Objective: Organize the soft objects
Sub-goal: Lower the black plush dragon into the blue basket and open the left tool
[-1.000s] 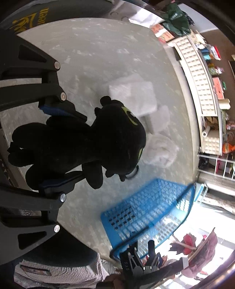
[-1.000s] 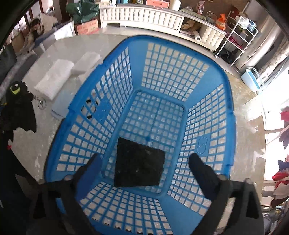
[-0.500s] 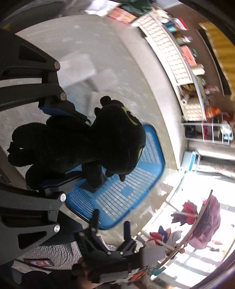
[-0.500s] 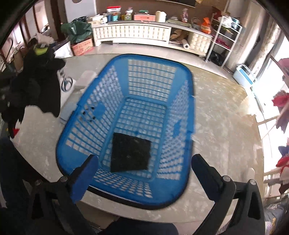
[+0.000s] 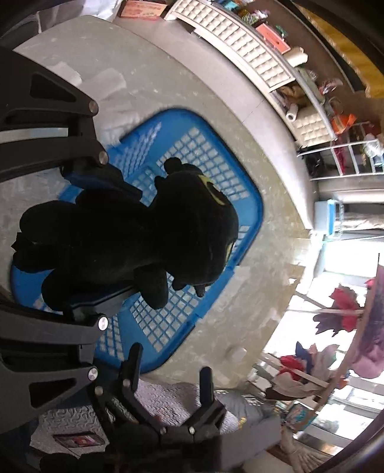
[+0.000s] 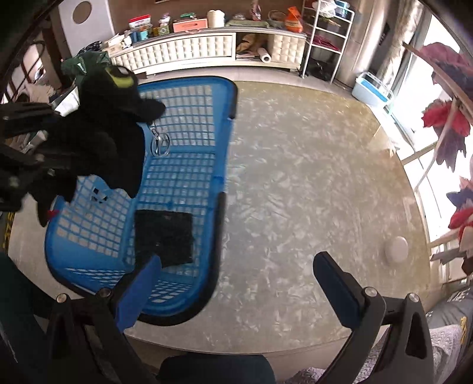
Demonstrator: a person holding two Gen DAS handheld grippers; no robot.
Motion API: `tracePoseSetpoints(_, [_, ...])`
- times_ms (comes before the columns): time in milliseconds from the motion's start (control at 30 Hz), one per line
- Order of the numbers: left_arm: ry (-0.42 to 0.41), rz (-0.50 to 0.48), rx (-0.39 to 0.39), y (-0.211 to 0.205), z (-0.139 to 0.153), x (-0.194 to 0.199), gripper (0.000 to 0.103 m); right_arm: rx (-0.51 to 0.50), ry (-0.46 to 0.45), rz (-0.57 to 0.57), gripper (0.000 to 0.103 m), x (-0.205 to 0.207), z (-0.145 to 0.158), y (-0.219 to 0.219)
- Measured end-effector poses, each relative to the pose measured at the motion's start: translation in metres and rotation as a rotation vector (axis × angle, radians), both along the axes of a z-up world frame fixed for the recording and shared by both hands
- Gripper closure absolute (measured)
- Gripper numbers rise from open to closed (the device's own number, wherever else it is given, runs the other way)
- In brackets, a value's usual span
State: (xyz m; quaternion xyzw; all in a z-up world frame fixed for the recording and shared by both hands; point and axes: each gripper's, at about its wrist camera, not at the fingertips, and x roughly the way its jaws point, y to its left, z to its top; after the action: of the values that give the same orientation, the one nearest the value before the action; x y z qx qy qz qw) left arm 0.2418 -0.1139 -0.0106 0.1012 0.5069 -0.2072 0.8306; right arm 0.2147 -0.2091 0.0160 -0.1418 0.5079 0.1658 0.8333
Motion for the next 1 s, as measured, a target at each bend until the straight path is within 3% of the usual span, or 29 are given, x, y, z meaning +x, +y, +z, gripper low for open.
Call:
tracePoseSetpoints(333, [0.082,-0.015,0.092,-0.015,-0.050,0.026,0.050,0.005,0.033,0.004,0.000,0.012,-0.020,-0.001])
tracePoseSetpoints(667, [0.061,-0.056,0.166,-0.021,-0.056,0.036,0.050,0.052,0.059,0.022,0.000,0.022,-0.030,-0.008])
tracePoseSetpoints(833, [0.084,-0.116,0.247,-0.034,-0.074,0.043,0.049,0.051,0.053,0.037,0.000,0.025,-0.029,-0.006])
tracePoseSetpoints(1000, [0.105,-0.089,0.253,-0.032,-0.075,0.046,0.047,0.040,0.042,0.053,0.000,0.025,-0.027,-0.007])
